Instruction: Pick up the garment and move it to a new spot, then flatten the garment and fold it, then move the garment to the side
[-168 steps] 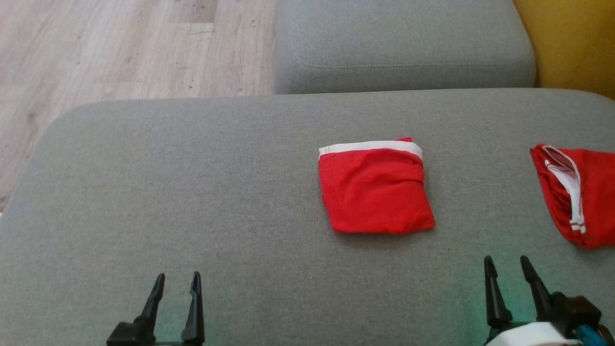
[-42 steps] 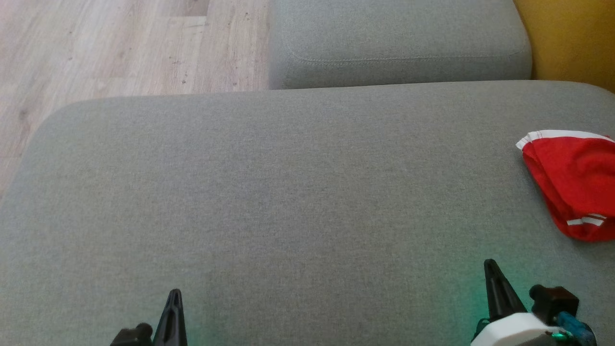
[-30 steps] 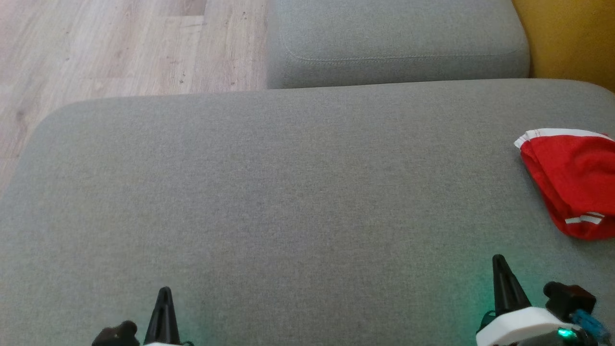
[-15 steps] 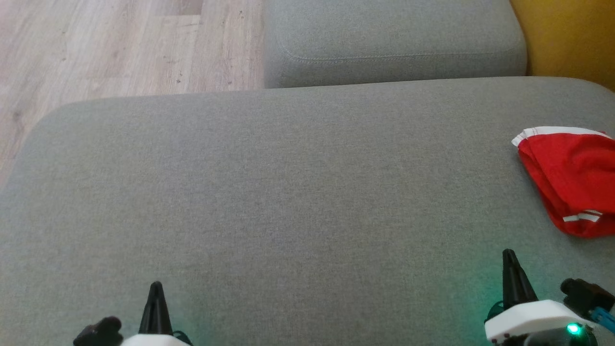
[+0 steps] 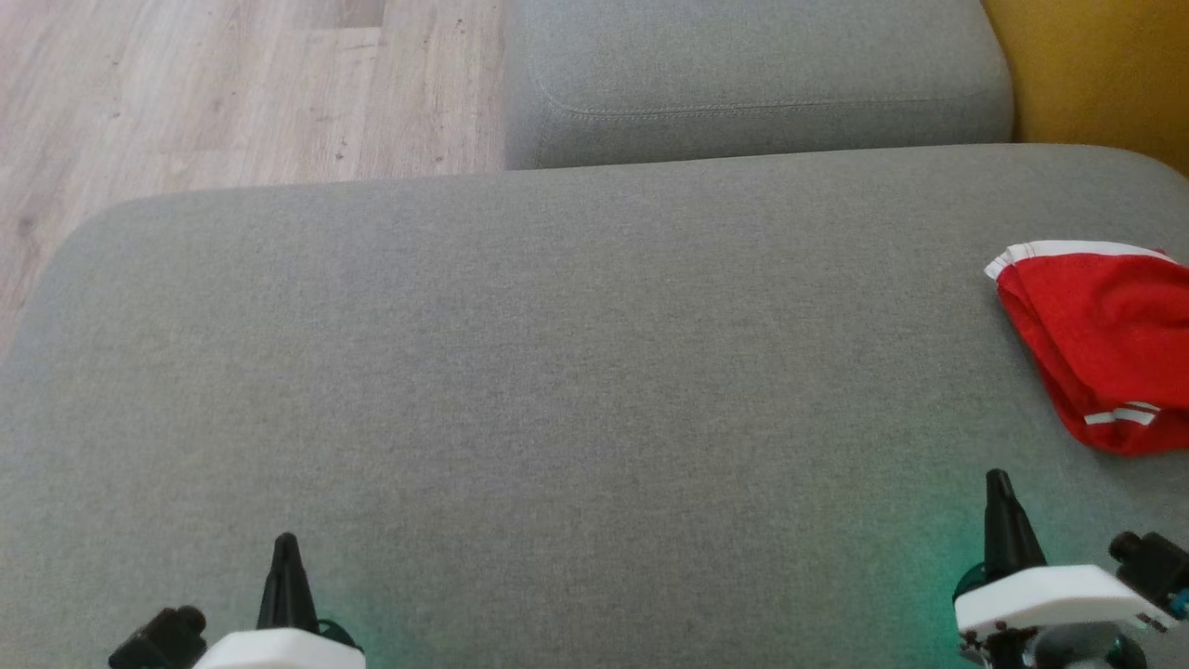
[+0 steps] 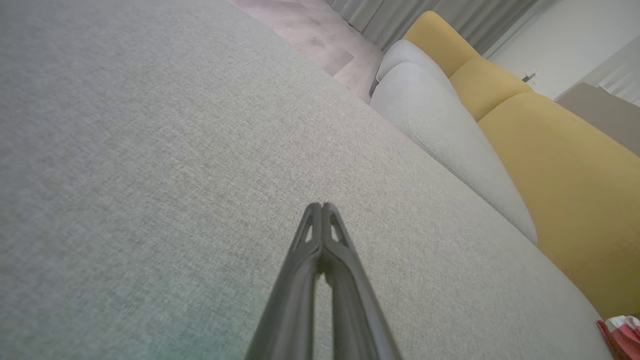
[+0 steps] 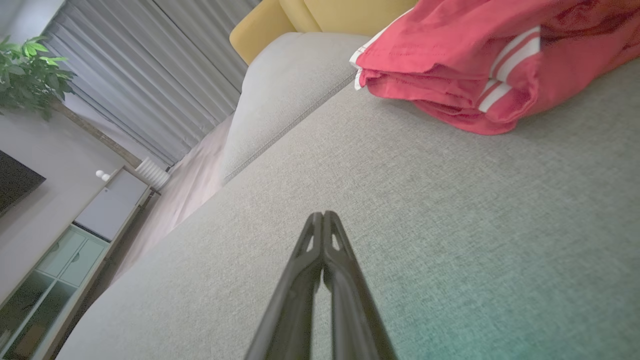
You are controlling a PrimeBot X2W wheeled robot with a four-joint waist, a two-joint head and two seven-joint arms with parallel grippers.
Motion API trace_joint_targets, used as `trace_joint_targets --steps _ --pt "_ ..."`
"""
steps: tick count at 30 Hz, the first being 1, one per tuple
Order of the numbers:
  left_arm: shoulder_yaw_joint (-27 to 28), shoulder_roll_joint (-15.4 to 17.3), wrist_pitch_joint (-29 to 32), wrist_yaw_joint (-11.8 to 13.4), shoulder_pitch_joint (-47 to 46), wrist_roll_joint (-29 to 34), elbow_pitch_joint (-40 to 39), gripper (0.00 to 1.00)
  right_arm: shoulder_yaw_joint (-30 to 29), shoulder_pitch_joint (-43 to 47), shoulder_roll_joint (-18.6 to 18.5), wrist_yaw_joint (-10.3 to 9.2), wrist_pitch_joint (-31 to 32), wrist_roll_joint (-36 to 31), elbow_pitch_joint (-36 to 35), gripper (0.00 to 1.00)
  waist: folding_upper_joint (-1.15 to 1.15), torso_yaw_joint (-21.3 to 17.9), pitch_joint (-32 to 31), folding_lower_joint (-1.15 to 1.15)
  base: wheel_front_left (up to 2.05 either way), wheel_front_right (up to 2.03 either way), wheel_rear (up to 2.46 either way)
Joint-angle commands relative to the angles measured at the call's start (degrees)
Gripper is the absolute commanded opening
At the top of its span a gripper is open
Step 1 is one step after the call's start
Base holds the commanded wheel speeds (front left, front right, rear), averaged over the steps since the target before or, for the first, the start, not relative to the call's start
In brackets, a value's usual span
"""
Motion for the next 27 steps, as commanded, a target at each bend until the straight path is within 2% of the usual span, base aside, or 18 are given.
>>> trace_joint_targets --steps 1,27 --pt "1.7 0.1 0.4 -0.4 -3.1 -1.9 -2.1 0.0 0.0 -3.1 -0.3 0.18 0.5 2.2 -2.4 0.0 0.0 -0.1 0.0 0.0 0.0 0.0 0.0" --pt "4.5 0.1 4.5 -2.0 -5.0 -18.1 -4.1 0.0 -1.2 -4.8 -0.3 0.27 4.6 20.0 -4.4 0.0 0.0 -0.8 0.3 0.0 0.0 0.0 0.0"
